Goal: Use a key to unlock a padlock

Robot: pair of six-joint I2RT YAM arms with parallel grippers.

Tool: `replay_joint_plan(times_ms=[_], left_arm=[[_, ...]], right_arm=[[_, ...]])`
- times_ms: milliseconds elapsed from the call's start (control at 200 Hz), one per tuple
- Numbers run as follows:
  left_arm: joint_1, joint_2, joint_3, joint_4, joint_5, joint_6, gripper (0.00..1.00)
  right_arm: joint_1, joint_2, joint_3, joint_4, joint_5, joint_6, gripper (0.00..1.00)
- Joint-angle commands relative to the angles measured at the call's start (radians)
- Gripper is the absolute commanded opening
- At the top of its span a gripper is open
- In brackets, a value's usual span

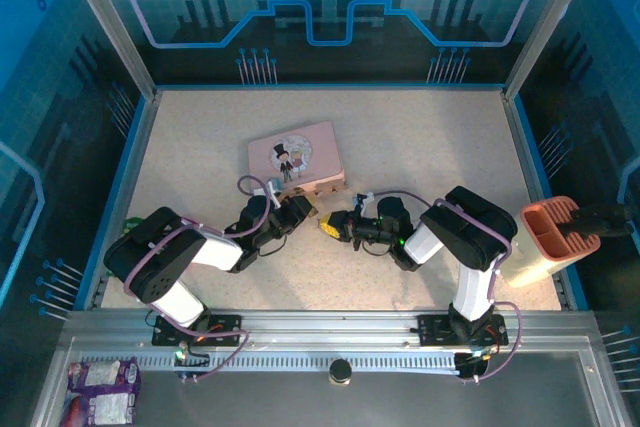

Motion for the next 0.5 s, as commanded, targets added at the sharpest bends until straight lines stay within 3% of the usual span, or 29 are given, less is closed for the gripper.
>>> replay_joint_plan(times_ms=[0,270,495], left_arm=[[-0.065,-0.037,0.001,0.082,0.144,-0.006,0.00],[-0.087,-0.063,-0.011,0.075,0.032,-0.045,0.00],[-0.100,-0.081,0.007,0.066,0.021,-0.045,0.00]], right_arm=[[-0.017,-0.041,0.049,0.040,0.132,0.008,0.00],[0.001,0.011,0.071,0.107,0.124,0.045,0.00],[0.004,0.006,0.054,0.102,0.149,0.062,0.00]])
